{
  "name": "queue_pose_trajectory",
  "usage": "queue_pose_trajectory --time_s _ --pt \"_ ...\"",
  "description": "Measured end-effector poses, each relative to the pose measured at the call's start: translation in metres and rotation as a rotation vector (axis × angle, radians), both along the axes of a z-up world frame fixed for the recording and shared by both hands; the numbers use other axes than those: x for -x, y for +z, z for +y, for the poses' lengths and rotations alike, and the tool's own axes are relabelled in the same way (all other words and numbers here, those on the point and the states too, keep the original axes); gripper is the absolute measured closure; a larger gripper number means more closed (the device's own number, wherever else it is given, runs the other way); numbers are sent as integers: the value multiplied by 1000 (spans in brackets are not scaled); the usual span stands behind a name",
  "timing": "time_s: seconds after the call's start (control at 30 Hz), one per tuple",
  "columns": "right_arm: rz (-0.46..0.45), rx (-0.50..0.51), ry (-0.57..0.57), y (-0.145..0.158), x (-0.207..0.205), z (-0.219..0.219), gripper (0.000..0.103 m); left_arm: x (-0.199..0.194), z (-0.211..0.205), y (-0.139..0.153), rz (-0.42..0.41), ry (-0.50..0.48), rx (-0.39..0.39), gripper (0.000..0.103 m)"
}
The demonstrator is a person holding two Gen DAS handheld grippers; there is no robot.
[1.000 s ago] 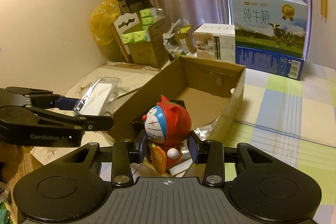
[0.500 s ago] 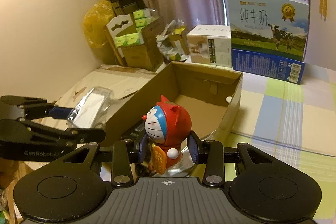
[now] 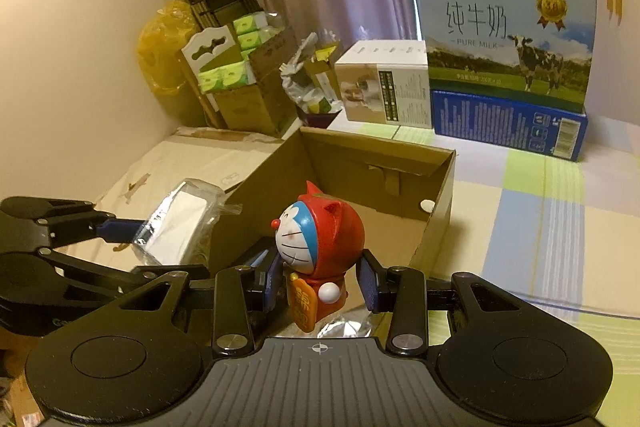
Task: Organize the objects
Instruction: 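Carry the plastic box with the left tool over the cardboard box while the right tool carries the figure, then release the plastic box from the left tool into the cardboard box while the right tool drops the figure in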
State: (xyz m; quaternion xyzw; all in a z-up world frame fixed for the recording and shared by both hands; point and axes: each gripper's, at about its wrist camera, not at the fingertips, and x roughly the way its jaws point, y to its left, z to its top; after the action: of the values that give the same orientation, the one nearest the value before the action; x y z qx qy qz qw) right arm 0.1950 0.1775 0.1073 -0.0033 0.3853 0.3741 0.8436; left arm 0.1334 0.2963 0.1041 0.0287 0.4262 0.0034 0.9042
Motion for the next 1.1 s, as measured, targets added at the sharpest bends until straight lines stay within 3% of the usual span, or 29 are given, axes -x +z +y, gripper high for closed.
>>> queue_pose_trajectory --time_s 0.37,0.83,0.87,0.9,1.1 --pt "24 30 -18 -16 -34 6 66 -39 9 -18 18 -4 20 46" --pt "40 23 -31 -24 -44 6 66 -57 3 -32 22 -17 25 45" --pt "41 21 -33 -24 -44 5 66 -57 2 -32 10 -18 25 37" --pt "41 21 -35 -24 -45 6 66 -58 3 -31 -7 -13 24 18" --pt "41 21 -41 -24 -45 2 66 -54 8 -26 -30 9 -16 16"
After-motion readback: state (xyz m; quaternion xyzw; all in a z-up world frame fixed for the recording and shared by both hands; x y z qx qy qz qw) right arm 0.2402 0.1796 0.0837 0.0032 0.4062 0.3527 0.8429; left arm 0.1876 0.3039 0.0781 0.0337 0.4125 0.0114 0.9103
